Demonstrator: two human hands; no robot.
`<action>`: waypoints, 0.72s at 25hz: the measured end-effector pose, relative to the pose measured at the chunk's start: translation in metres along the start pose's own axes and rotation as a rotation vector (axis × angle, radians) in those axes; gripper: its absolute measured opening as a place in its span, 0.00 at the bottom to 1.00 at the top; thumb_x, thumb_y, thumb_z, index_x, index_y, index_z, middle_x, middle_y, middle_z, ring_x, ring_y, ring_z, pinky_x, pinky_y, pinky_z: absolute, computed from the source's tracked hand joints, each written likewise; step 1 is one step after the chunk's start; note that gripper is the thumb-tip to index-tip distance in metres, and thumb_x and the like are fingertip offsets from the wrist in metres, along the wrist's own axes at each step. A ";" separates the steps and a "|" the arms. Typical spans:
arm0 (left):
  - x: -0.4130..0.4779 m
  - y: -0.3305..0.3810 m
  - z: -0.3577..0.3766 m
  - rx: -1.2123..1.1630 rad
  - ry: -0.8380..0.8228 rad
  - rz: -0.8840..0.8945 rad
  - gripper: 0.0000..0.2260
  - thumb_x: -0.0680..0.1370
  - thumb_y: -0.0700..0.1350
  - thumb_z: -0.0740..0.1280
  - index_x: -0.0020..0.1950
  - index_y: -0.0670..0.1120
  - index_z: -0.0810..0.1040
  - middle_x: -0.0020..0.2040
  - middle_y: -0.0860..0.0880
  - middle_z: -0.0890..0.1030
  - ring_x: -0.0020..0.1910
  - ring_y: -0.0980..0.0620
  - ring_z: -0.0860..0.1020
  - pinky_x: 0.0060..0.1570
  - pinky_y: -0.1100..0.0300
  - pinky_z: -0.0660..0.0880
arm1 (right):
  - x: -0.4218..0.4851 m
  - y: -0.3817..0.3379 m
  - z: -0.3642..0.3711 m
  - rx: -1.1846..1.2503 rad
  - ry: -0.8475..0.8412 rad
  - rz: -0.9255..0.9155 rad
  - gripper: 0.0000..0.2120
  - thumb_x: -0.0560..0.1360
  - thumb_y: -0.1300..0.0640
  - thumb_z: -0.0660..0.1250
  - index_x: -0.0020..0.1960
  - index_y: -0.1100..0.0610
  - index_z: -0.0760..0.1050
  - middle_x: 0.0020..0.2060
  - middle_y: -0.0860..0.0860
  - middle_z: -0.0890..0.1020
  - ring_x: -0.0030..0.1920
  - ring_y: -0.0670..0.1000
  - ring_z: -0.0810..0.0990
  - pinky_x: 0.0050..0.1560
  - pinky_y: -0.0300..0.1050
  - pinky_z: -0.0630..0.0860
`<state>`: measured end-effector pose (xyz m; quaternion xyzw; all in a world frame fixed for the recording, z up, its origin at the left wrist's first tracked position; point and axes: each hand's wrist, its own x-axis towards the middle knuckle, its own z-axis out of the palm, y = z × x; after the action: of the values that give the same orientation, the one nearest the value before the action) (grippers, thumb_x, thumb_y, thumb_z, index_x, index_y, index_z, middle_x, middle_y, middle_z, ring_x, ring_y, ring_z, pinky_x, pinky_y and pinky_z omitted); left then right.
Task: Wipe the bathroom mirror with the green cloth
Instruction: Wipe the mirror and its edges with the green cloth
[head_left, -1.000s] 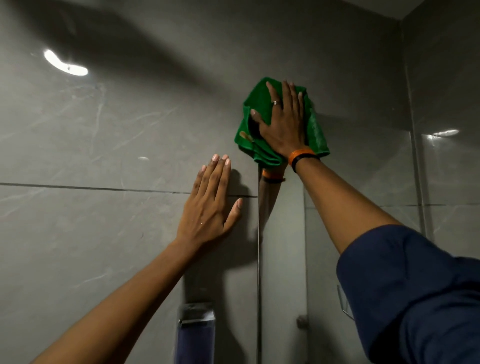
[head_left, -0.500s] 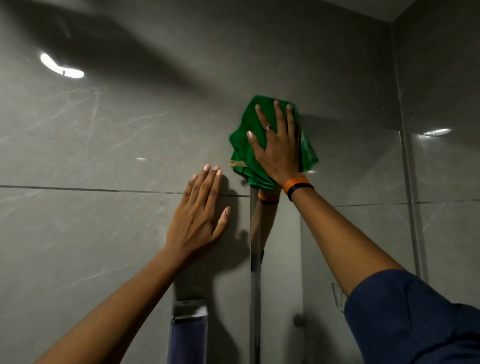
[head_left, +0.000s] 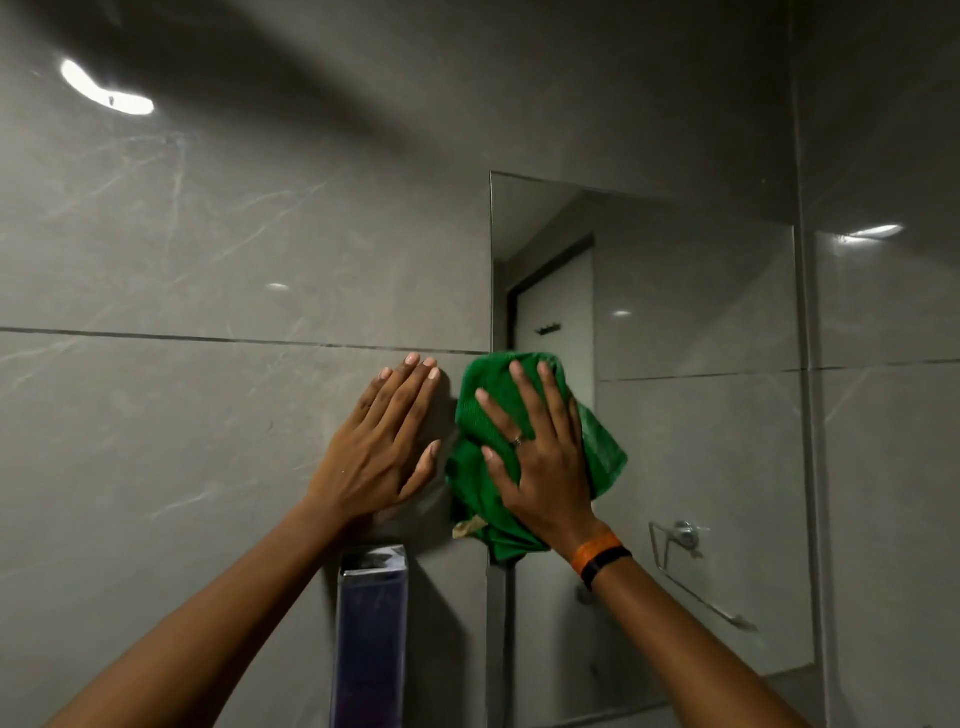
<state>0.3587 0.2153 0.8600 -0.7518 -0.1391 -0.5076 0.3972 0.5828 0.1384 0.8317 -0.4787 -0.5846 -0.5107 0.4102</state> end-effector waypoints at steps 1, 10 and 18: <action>-0.006 0.000 0.000 0.012 -0.023 0.018 0.31 0.83 0.53 0.55 0.81 0.35 0.57 0.81 0.35 0.62 0.81 0.40 0.58 0.81 0.46 0.53 | -0.018 -0.004 0.003 -0.001 -0.011 0.006 0.34 0.80 0.45 0.64 0.83 0.39 0.55 0.85 0.52 0.55 0.86 0.60 0.49 0.78 0.72 0.59; -0.067 -0.024 -0.016 0.089 -0.119 -0.019 0.31 0.81 0.47 0.55 0.81 0.35 0.55 0.83 0.37 0.57 0.83 0.39 0.55 0.82 0.46 0.49 | -0.135 -0.042 0.014 -0.054 -0.085 0.123 0.35 0.77 0.44 0.65 0.82 0.38 0.57 0.85 0.52 0.56 0.85 0.61 0.50 0.79 0.71 0.59; -0.182 -0.014 -0.040 -0.002 -0.207 -0.202 0.28 0.85 0.48 0.54 0.82 0.36 0.54 0.83 0.37 0.57 0.84 0.42 0.52 0.83 0.49 0.47 | -0.245 -0.090 0.017 -0.063 -0.189 0.246 0.34 0.80 0.46 0.63 0.83 0.39 0.54 0.86 0.50 0.49 0.85 0.62 0.48 0.84 0.61 0.50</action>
<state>0.2426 0.2304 0.7144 -0.7827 -0.2538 -0.4647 0.3271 0.5452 0.1188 0.5741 -0.6052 -0.5412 -0.4273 0.3978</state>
